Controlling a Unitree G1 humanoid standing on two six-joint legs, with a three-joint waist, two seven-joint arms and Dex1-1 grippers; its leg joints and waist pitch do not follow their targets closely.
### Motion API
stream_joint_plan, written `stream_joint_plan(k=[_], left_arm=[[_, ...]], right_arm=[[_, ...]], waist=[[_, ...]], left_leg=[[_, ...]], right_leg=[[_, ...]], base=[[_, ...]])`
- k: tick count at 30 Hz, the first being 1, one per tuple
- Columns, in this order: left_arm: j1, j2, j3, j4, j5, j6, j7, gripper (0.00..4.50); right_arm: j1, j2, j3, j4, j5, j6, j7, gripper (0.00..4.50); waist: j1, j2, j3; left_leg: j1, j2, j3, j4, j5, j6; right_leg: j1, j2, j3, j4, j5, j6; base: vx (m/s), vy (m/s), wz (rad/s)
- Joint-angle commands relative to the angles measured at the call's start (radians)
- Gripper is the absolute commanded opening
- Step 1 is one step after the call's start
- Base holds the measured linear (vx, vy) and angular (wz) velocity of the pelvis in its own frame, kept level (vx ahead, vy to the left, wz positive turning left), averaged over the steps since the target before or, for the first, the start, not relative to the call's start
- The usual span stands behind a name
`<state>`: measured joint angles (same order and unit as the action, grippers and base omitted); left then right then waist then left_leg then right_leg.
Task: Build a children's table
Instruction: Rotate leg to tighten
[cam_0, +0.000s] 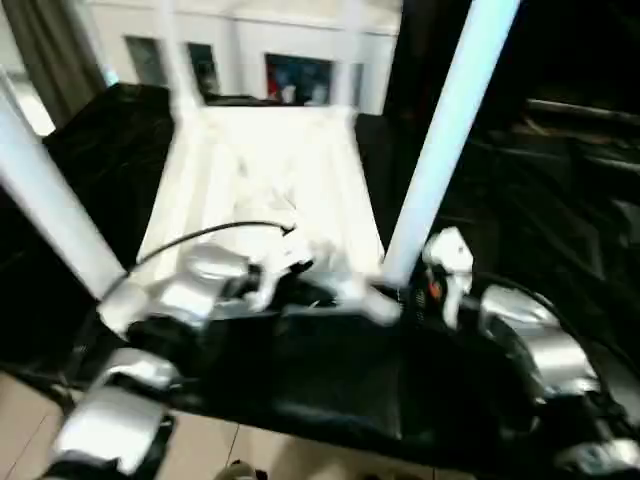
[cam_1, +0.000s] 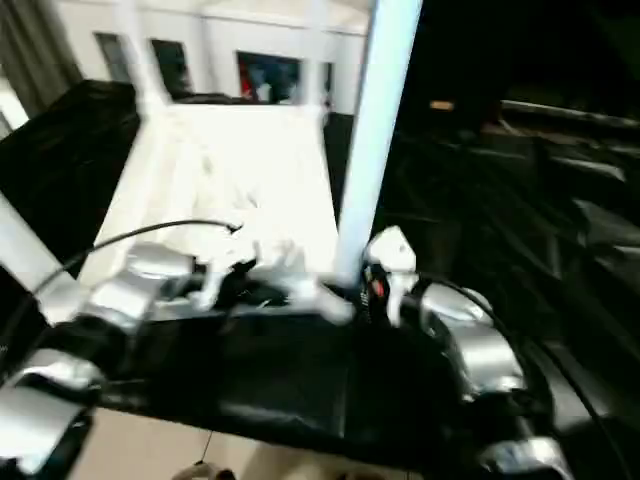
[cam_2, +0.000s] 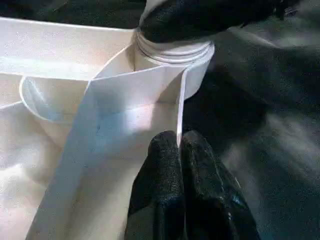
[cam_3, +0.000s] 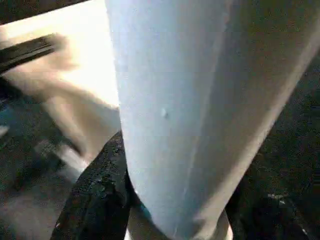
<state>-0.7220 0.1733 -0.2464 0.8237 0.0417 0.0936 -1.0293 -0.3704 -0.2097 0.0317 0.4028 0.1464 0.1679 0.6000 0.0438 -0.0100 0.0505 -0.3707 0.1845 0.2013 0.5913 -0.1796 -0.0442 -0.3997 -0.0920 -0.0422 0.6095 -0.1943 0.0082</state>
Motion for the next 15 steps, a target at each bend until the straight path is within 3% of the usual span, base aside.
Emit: stream_joint_plan(k=[1, 5, 10, 11, 15], left_arm=[[-0.032, -0.073, 0.035, 0.022, -0.006, 0.015, 0.171, 0.0], [-0.039, -0.146, 0.027, 0.036, 0.005, 0.017, 0.256, 0.0], [-0.034, -0.203, -0.012, 0.037, 0.027, 0.004, 0.263, 0.0], [-0.037, -0.206, -0.01, 0.044, 0.03, 0.001, 0.269, 0.0], [-0.031, -0.173, -0.014, 0.038, 0.03, -0.005, 0.203, 0.0]], right_arm=[[0.009, 0.066, 0.025, 0.048, -0.006, 0.059, -0.099, 2.01], [-0.018, 0.13, 0.002, 0.087, -0.032, 0.076, -0.243, 2.0], [-0.037, 0.173, 0.038, 0.109, -0.077, 0.043, -0.278, 2.0], [-0.04, 0.177, 0.037, 0.114, -0.082, 0.04, -0.285, 2.34], [-0.043, 0.175, 0.013, 0.098, -0.038, 0.026, -0.229, 2.71]], waist=[[-0.006, -0.013, -0.049], [-0.008, -0.012, -0.051], [-0.009, -0.009, -0.054], [-0.009, -0.01, -0.054], [-0.009, -0.012, -0.054]], left_leg=[[0.021, 0.042, -0.027, -0.081, -0.344, -0.018], [0.016, 0.041, -0.027, -0.082, -0.325, -0.003], [0.012, 0.04, -0.027, -0.084, -0.312, 0.009], [0.012, 0.039, -0.027, -0.083, -0.312, 0.012], [0.013, 0.039, -0.027, -0.084, -0.327, 0.019]], right_leg=[[0.023, -0.055, 0.035, -0.104, -0.432, -0.172], [0.022, -0.053, 0.039, -0.105, -0.402, -0.161], [0.029, -0.052, 0.038, -0.101, -0.344, -0.165], [0.029, -0.051, 0.037, -0.101, -0.339, -0.165], [0.029, -0.053, 0.037, -0.104, -0.363, -0.162]], base=[[0.0, 0.0, 0.0], [0.0, 0.0, 0.0], [0.0, 0.0, 0.0], [0.0, 0.0, 0.0], [0.0, 0.0, 0.0]])
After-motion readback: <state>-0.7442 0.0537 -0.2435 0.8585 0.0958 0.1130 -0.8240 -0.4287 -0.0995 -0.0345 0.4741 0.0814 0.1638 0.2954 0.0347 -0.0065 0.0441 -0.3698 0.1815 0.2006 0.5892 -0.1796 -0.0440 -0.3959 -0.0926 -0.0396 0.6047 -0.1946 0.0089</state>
